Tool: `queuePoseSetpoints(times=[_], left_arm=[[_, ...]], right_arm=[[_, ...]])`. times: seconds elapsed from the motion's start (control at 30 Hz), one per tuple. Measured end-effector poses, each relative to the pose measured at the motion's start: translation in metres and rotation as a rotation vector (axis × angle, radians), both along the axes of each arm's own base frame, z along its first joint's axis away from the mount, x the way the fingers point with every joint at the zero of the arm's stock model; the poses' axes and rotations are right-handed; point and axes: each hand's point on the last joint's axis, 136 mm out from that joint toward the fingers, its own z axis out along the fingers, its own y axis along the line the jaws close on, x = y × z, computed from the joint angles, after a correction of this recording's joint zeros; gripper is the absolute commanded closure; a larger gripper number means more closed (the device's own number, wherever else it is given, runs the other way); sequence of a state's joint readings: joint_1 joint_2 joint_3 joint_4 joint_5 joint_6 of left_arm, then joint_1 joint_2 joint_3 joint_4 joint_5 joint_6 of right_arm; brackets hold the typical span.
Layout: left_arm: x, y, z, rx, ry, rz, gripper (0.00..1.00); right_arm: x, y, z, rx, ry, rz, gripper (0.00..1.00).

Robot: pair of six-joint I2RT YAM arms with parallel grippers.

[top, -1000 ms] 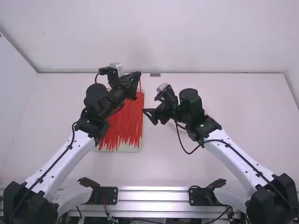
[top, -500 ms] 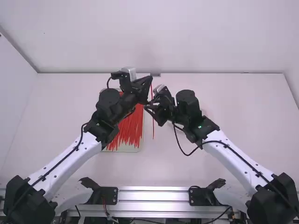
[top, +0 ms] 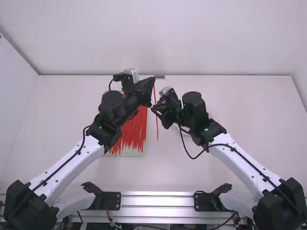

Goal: Fasten the cable tie

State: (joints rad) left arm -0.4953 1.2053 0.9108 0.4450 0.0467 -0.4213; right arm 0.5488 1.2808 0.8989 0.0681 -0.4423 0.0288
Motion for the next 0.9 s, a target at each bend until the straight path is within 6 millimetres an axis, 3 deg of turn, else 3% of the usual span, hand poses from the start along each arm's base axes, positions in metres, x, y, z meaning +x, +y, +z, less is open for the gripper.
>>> queuePoseSetpoints(times=[0.07, 0.3, 0.4, 0.43, 0.47, 0.73, 0.9], left_arm=[[0.001, 0.001, -0.002, 0.007, 0.004, 0.006, 0.98], [0.002, 0.004, -0.003, 0.017, 0.004, 0.026, 0.98], [0.002, 0.004, -0.001, 0.017, -0.007, 0.028, 0.76], [0.002, 0.004, 0.000, 0.023, -0.015, 0.028, 0.74], [0.002, 0.004, 0.003, 0.022, -0.025, 0.029, 0.64], [0.003, 0.005, 0.006, 0.074, -0.073, 0.039, 0.48], [0.008, 0.013, -0.004, 0.117, -0.043, 0.056, 0.32]], right_arm=[[0.000, 0.000, 0.000, -0.001, -0.001, -0.001, 1.00], [0.002, -0.003, 0.000, -0.002, 0.000, -0.009, 1.00], [0.004, -0.004, 0.000, 0.000, -0.003, -0.013, 1.00], [0.005, -0.005, 0.000, 0.000, -0.003, -0.015, 1.00], [0.007, -0.008, 0.000, -0.001, -0.002, -0.024, 1.00], [0.028, -0.036, 0.002, 0.016, 0.001, -0.090, 1.00], [0.038, -0.055, 0.014, 0.068, -0.020, -0.083, 1.00]])
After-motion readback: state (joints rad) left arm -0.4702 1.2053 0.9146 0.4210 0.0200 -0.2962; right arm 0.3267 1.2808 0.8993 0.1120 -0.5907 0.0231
